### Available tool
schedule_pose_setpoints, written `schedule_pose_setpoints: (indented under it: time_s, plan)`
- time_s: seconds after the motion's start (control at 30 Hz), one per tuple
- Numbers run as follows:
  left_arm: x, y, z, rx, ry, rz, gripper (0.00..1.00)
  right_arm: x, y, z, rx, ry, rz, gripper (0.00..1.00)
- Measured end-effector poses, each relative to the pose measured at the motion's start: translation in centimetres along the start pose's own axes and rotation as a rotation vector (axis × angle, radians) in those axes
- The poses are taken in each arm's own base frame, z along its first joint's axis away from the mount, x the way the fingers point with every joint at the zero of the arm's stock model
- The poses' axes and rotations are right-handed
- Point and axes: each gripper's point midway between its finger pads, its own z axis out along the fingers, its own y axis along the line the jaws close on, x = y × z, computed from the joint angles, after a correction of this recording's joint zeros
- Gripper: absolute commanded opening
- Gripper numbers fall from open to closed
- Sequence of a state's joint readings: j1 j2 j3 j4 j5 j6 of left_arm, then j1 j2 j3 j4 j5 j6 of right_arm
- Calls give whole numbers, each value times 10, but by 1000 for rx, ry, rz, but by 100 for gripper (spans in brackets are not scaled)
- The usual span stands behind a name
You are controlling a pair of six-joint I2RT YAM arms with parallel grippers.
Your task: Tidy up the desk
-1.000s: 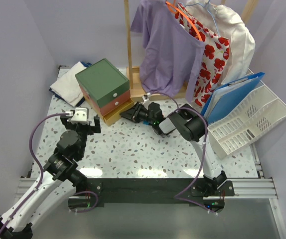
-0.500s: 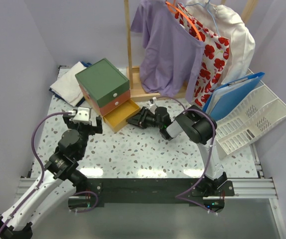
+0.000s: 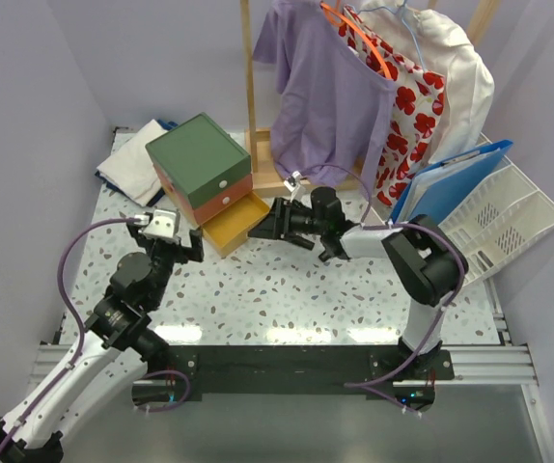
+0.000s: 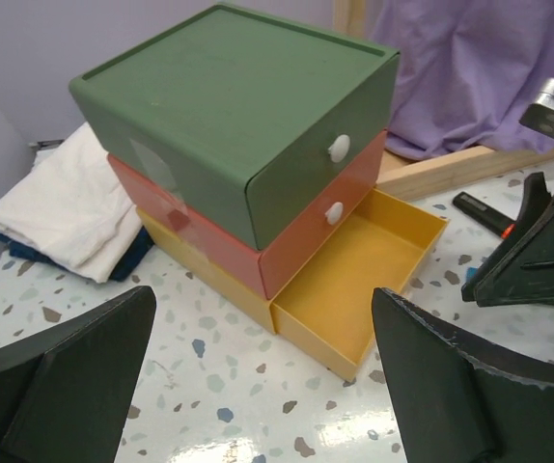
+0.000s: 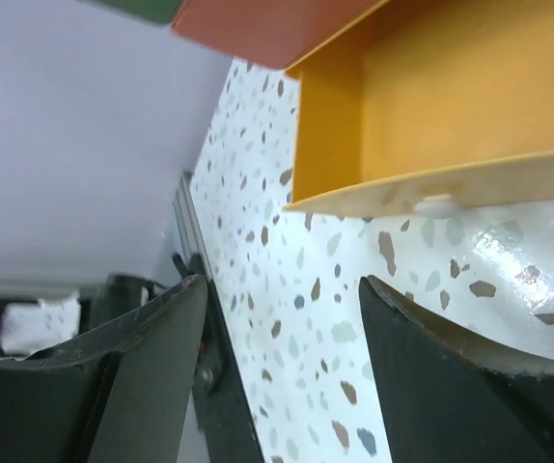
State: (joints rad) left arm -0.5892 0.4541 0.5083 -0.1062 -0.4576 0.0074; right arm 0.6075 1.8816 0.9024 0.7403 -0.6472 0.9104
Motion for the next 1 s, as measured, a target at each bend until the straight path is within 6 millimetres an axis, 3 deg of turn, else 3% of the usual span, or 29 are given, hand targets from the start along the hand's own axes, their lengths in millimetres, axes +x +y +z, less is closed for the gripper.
schedule_pose_setpoints:
  time_s: [0.2,0.3,0.43,0.5,0.57,0.7,0.8,1.0]
  plan:
    - [-2,-29,0,156,-6,-33,100,6,14,-18,53,316,-363,59]
    - [-1,-54,0,275,23,-65,100,-8,25,-36,81,441,-615,62]
    - [6,-81,1,387,108,-132,99,-18,30,-81,190,500,-862,75]
    - [12,-93,1,427,167,-181,97,-24,31,-110,283,494,-969,94]
    - [18,-104,1,456,227,-242,95,-35,34,-130,358,465,-1037,99]
    - [29,-124,-1,496,329,-386,93,-65,29,-161,457,387,-1042,99]
    - [35,-143,-3,513,388,-473,96,-72,11,-174,460,389,-954,99]
    - [61,-210,-17,471,587,-571,100,-46,-19,-181,466,444,-859,99]
